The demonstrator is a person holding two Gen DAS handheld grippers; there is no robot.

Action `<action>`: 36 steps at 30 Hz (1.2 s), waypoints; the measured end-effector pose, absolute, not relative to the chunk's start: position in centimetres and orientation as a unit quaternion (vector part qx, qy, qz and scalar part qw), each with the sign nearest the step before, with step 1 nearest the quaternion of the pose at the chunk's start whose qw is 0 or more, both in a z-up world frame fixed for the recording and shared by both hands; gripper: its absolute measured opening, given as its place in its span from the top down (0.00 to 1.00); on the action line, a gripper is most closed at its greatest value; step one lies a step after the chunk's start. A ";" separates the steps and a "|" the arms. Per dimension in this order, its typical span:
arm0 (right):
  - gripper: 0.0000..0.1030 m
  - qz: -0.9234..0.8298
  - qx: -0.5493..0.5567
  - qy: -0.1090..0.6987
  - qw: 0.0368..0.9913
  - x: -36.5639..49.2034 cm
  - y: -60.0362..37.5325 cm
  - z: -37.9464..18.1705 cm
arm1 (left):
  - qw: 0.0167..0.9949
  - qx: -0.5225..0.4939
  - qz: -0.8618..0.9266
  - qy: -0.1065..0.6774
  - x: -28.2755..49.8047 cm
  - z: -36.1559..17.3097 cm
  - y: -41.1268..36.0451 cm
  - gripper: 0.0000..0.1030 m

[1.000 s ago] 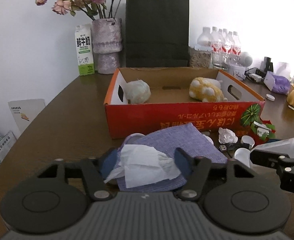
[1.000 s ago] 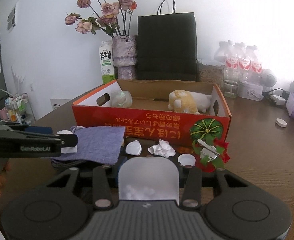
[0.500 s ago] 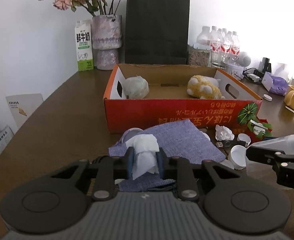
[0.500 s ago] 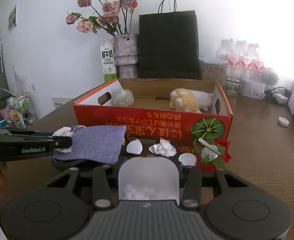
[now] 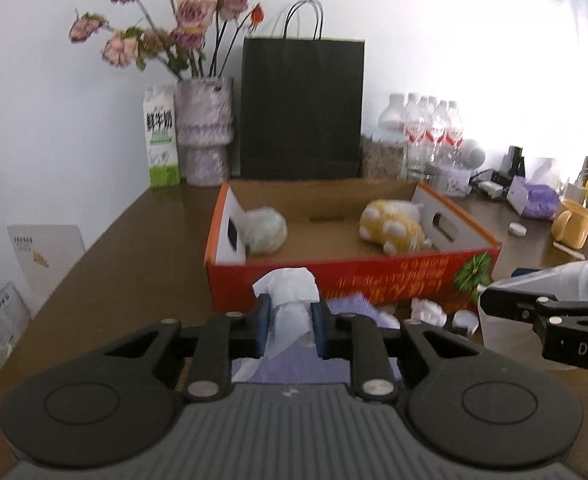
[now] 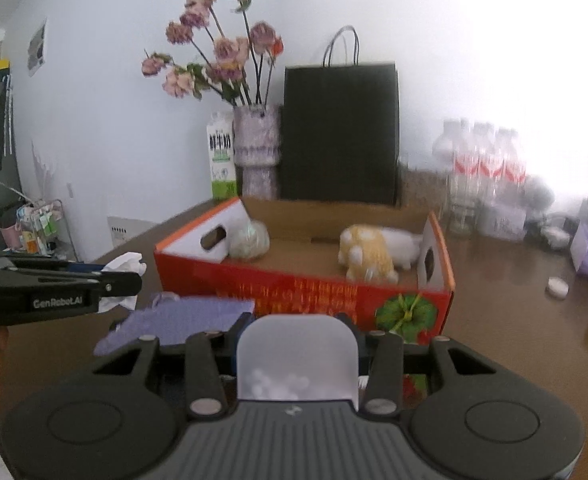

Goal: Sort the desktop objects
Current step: 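Carry container and tissue into the cardboard box and release both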

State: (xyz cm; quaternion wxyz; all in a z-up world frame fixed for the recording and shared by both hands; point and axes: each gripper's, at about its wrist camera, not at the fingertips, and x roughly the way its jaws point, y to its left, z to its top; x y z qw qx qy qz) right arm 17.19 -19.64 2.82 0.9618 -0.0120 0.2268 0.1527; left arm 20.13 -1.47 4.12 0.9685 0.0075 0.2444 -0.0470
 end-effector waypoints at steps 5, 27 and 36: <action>0.59 0.150 -0.012 0.201 0.968 18.6 -20.0 5.1 | 0.971 0.009 -0.060 0.229 21.8 6.0 -1.7 0.79; 0.59 0.151 -0.015 0.279 0.948 37.4 -16.7 8.5 | 0.947 0.039 -0.080 0.308 38.4 7.3 -3.7 0.80; 0.59 0.145 0.000 0.356 0.923 45.9 -14.3 5.0 | 0.923 0.043 -0.084 0.373 45.5 3.6 -3.2 0.80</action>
